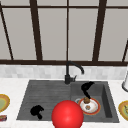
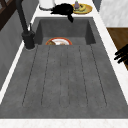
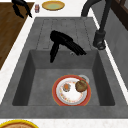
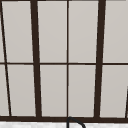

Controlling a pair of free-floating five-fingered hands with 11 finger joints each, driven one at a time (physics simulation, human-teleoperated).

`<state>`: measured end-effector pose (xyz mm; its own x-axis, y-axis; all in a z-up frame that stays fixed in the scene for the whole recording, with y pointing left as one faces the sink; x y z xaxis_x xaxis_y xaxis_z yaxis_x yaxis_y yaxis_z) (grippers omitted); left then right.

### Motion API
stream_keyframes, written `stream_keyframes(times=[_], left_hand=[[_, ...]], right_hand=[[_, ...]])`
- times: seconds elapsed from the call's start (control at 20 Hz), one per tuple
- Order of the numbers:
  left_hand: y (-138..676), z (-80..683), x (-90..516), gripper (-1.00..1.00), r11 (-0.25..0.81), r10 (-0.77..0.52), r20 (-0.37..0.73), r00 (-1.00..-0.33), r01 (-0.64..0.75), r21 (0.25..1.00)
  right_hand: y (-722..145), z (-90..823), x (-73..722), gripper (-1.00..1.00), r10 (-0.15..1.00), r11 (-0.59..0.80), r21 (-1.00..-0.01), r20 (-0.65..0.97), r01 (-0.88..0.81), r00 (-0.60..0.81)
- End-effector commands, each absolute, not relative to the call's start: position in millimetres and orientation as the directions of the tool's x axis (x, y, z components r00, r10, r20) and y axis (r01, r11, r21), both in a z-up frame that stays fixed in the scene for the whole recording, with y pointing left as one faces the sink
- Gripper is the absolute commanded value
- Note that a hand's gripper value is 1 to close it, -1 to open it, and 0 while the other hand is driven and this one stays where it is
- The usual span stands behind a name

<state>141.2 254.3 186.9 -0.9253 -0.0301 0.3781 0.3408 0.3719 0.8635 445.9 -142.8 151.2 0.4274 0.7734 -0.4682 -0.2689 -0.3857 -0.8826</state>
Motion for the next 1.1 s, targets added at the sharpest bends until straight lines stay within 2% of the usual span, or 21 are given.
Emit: stream_keyframes(times=[0.0,0.6,1.05], left_hand=[[254.3,186.9,141.2,0.0,0.372,-0.03,0.378,-0.925,0.341,0.863],[254.3,186.9,141.2,0.0,0.372,-0.03,0.378,-0.925,0.341,0.863],[254.3,186.9,141.2,0.0,0.372,-0.03,0.378,-0.925,0.341,0.863]], right_hand=[[-145.5,155.9,427.6,-1.0,0.834,-0.281,-0.923,-0.37,-0.262,0.41],[-149.1,171.4,366.4,-1.0,0.902,-0.076,-0.959,-0.183,-0.274,0.391],[-155.0,211.8,320.8,-1.0,0.931,0.025,-0.962,-0.077,-0.273,0.357]])
